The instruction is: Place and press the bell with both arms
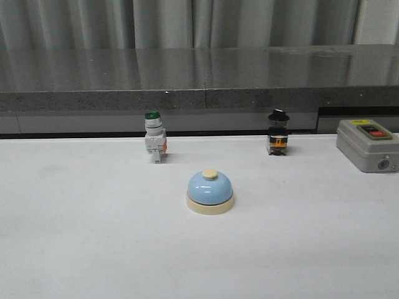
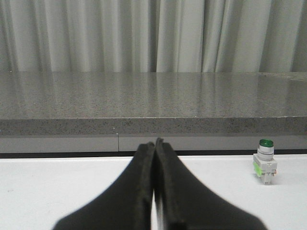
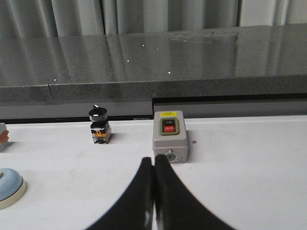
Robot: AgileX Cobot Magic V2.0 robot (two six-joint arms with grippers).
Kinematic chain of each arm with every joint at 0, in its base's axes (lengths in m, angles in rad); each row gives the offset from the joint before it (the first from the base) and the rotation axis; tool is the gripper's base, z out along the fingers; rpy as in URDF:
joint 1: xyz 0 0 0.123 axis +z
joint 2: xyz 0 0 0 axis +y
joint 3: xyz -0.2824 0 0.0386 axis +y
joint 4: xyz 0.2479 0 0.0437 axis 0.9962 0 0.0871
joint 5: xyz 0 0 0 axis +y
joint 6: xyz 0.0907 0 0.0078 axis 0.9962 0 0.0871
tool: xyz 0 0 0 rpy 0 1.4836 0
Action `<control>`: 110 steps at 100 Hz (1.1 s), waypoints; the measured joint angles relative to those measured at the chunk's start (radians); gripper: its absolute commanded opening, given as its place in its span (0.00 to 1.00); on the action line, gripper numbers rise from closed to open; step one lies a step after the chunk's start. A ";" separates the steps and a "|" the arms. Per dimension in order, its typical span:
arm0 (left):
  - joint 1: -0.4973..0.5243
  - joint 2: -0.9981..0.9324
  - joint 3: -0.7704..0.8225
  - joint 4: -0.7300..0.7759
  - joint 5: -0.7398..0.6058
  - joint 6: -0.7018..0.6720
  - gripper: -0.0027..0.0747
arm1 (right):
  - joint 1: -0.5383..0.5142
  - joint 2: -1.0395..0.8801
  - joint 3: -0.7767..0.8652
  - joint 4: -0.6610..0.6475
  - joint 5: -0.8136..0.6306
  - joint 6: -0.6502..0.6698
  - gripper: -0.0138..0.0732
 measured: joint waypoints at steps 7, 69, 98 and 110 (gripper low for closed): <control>0.000 0.000 0.000 0.000 0.000 0.000 0.01 | 0.000 0.000 0.015 -0.001 -0.027 0.000 0.09; 0.000 0.000 0.000 0.000 0.000 0.000 0.01 | 0.000 0.000 0.045 -0.001 -0.081 0.002 0.09; 0.000 0.000 0.000 0.000 0.000 0.000 0.01 | 0.000 0.000 0.045 -0.001 -0.081 0.002 0.09; 0.000 0.000 0.000 0.000 0.000 0.000 0.01 | 0.000 0.000 0.045 -0.001 -0.081 0.002 0.09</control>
